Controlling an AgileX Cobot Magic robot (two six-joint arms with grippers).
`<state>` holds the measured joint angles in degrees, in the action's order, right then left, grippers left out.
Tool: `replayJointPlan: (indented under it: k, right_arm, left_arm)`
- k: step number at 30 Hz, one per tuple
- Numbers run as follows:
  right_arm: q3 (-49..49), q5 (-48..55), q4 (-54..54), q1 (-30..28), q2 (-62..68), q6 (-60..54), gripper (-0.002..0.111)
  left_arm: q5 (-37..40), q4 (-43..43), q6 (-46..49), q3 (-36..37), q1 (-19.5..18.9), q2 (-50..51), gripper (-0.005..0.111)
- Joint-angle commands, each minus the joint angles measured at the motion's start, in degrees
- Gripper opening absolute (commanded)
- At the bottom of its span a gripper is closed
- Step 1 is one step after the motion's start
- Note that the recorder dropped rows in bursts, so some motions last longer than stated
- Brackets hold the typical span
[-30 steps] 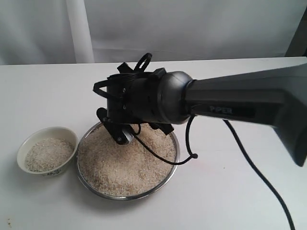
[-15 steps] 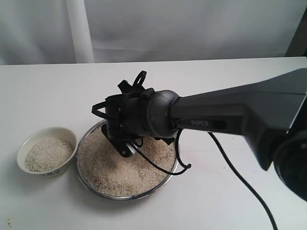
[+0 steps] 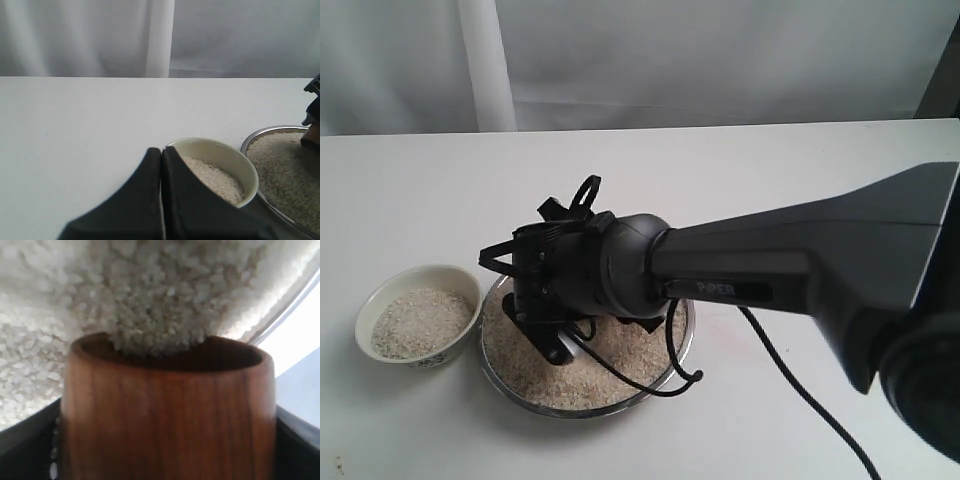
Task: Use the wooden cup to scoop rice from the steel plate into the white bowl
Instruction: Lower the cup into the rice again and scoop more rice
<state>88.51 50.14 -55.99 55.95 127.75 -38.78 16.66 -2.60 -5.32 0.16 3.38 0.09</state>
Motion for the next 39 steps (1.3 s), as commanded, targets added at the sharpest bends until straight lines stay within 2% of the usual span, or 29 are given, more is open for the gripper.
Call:
replayJointPlan:
  k: [1,13,28,39]
  right_arm:
    - [0.0,-0.5,2.2,0.7,-0.3,-0.4,0.000]
    - [0.0,-4.8,13.0,0.6,-2.4,10.9,0.000]
    - [0.0,-9.0,25.4,-1.7,-2.4,12.3,0.000]
    - [-5.8,-19.1,31.2,-4.8,-2.4,12.3,0.000]
  left_arm:
    - [-0.4,0.5,-0.2,-0.2,0.2,-0.1,0.000]
    - [-0.4,0.5,-0.2,-0.2,0.2,-0.1,0.000]
    - [-0.4,0.5,-0.2,-0.2,0.2,-0.1,0.000]
    - [-0.4,0.5,-0.2,-0.2,0.2,-0.1,0.000]
